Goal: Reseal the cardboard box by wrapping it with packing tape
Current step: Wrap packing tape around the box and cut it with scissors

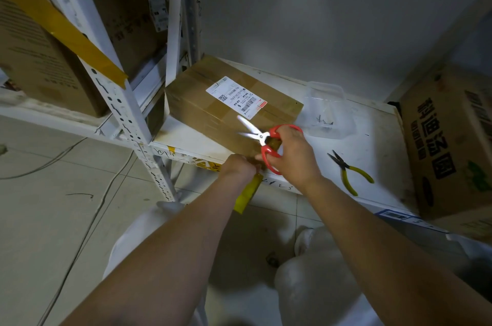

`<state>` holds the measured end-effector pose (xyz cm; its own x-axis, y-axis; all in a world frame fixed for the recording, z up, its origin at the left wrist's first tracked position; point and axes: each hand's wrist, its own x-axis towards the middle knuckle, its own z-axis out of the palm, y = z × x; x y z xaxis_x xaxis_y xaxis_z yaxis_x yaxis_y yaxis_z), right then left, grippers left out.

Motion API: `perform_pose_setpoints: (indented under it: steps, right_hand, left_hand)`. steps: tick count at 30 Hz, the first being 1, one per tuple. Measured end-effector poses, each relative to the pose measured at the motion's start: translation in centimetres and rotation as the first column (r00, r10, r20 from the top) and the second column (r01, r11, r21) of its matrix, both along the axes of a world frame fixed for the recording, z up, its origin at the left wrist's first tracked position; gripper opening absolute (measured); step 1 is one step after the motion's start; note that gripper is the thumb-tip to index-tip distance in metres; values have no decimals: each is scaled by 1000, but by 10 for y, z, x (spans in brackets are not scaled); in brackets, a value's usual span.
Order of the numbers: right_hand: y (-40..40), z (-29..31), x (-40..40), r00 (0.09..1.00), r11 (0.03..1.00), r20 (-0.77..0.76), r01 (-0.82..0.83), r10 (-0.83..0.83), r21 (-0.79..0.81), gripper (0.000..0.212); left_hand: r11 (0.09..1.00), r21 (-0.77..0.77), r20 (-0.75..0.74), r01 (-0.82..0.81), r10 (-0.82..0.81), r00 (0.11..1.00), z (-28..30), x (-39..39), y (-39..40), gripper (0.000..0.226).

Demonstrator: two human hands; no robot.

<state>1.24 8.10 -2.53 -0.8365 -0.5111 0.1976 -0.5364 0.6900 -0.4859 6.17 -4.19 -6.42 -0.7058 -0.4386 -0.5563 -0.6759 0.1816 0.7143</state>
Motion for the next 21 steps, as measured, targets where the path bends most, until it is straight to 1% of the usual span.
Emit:
perform_pose_setpoints:
  steps: [2,3,5,6,7,9,10,12,13,16,18,20,21]
  right_hand:
    - [10,8,0,984,972,171,88,-51,-218,39]
    - [16,13,2,970,948,230,138,-72,-287,38]
    - [32,17,5,954,932,289,170,-74,-321,30]
    - [40,16,6,947,942,317,155,-56,-296,26]
    - [48,13,5,936,963,352,123,-33,-239,24]
    - [64,3,3,887,998,462,13,19,-67,25]
    - [70,0,2,834,999,550,-49,41,0,26]
    - [81,-7,4,691,984,720,-166,66,69,24]
    - [85,-9,5,645,971,761,-216,66,99,25]
    - [88,-11,5,587,953,809,-262,34,150,42]
    - [86,-10,4,564,945,826,-278,16,171,41]
    - [83,-8,1,560,929,829,-311,7,202,35]
    - [80,-7,-1,559,923,829,-323,6,210,36]
  left_hand:
    - [1000,-5,-15,-1,1,1000,1,1,-1,34]
    - [1000,4,-24,5,-5,1000,1,1,-2,34]
    - [999,43,-34,18,-17,999,1,1,-3,35]
    - [998,52,-32,20,-18,999,2,1,-3,35]
    - [998,52,-33,21,-19,999,3,1,-3,36]
    - [999,46,-39,16,-14,999,2,1,-2,36]
    - [999,34,-39,7,-5,999,2,1,-1,35]
    - [999,30,-35,-11,12,999,2,1,-1,34]
    - [999,48,-36,-10,12,999,2,1,-1,33]
    - [995,94,-38,-15,19,999,3,1,-3,34]
    - [993,111,-30,-34,37,999,2,0,-5,36]
    - [990,138,-23,-15,18,1000,2,-1,-7,35]
    - [989,147,-20,-7,11,1000,3,-1,-7,35]
